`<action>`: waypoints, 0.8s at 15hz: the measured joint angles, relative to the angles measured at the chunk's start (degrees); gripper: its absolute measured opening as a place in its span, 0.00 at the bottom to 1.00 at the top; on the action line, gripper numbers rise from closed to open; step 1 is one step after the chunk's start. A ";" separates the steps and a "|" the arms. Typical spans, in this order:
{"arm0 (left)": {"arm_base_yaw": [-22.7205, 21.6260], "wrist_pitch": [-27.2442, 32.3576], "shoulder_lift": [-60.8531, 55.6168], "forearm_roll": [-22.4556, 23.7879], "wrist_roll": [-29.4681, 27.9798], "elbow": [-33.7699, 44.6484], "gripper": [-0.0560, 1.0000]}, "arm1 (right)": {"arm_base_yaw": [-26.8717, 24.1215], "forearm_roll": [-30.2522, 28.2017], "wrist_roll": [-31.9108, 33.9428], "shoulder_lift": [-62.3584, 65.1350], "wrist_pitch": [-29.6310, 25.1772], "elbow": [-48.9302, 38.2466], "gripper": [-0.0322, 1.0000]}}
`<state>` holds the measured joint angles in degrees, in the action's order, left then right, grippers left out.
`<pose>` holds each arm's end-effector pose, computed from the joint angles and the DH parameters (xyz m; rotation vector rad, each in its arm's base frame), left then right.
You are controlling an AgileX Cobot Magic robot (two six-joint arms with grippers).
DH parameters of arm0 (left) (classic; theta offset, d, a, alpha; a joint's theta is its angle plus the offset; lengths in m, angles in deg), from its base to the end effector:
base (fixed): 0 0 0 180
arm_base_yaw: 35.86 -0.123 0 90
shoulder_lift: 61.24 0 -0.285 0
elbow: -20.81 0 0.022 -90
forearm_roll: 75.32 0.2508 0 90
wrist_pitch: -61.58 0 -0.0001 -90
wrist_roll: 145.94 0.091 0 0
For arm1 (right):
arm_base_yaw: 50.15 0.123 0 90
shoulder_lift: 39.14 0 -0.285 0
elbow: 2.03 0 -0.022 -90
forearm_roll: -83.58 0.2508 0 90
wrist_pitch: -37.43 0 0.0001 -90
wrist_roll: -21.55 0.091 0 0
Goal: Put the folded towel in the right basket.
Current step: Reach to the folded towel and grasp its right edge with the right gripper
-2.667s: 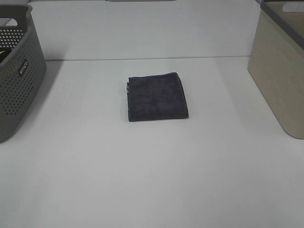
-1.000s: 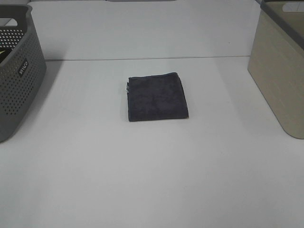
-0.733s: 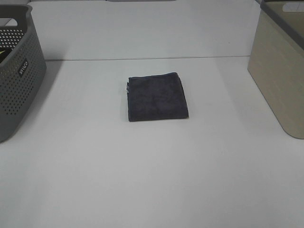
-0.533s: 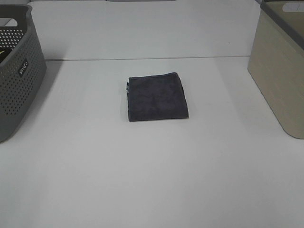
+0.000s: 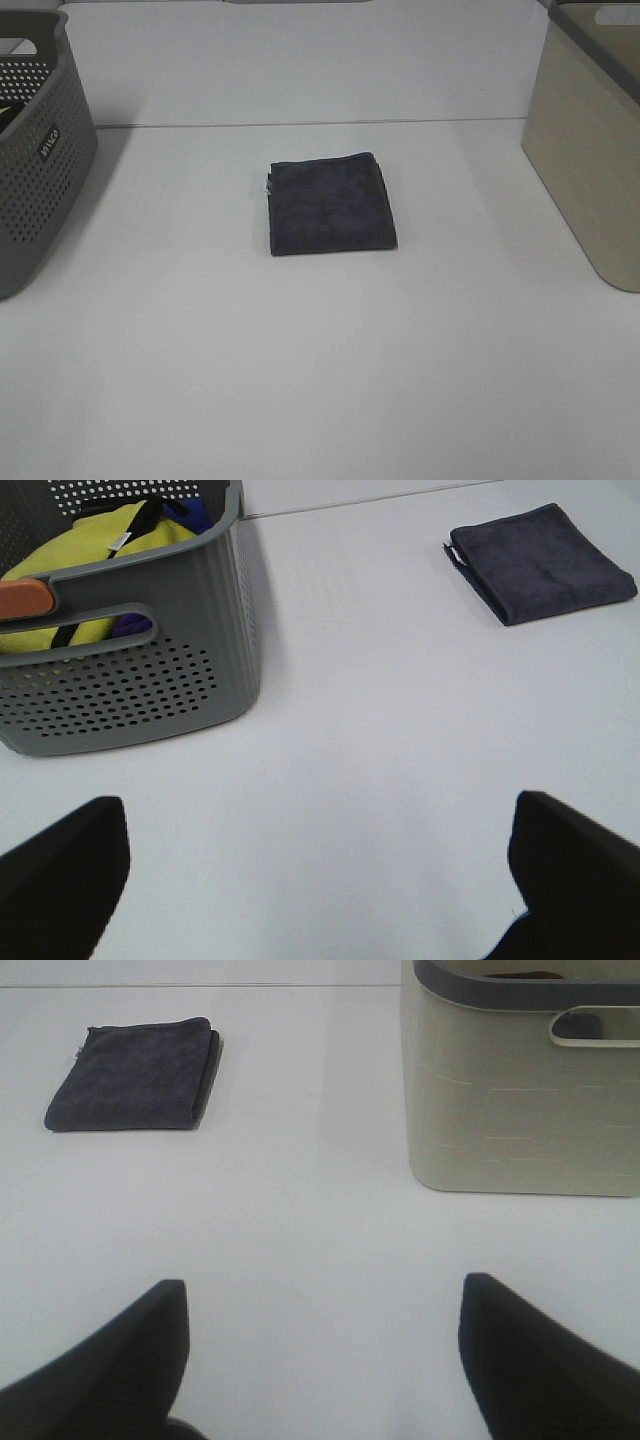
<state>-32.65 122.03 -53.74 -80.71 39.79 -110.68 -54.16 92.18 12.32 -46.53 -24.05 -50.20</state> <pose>-0.0061 -0.0071 0.2783 0.1626 2.0236 -0.0846 -0.0069 0.0125 0.2789 -0.1019 2.0312 0.0343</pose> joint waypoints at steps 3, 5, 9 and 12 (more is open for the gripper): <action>0.00 0.00 0.00 0.00 0.00 0.00 0.98 | 0.00 0.00 0.00 0.00 0.00 0.00 0.72; 0.00 0.00 0.00 0.00 0.00 0.00 0.98 | 0.00 0.00 0.00 0.00 0.00 0.00 0.72; 0.00 0.00 0.00 0.00 0.00 0.00 0.98 | 0.00 0.00 0.00 0.00 0.00 0.00 0.72; 0.00 0.00 0.00 0.00 0.00 0.00 0.98 | 0.00 0.00 0.00 0.00 0.00 0.00 0.72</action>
<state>-32.65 122.03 -53.74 -80.71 39.79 -110.68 -54.16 92.18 12.32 -46.53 -24.05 -50.20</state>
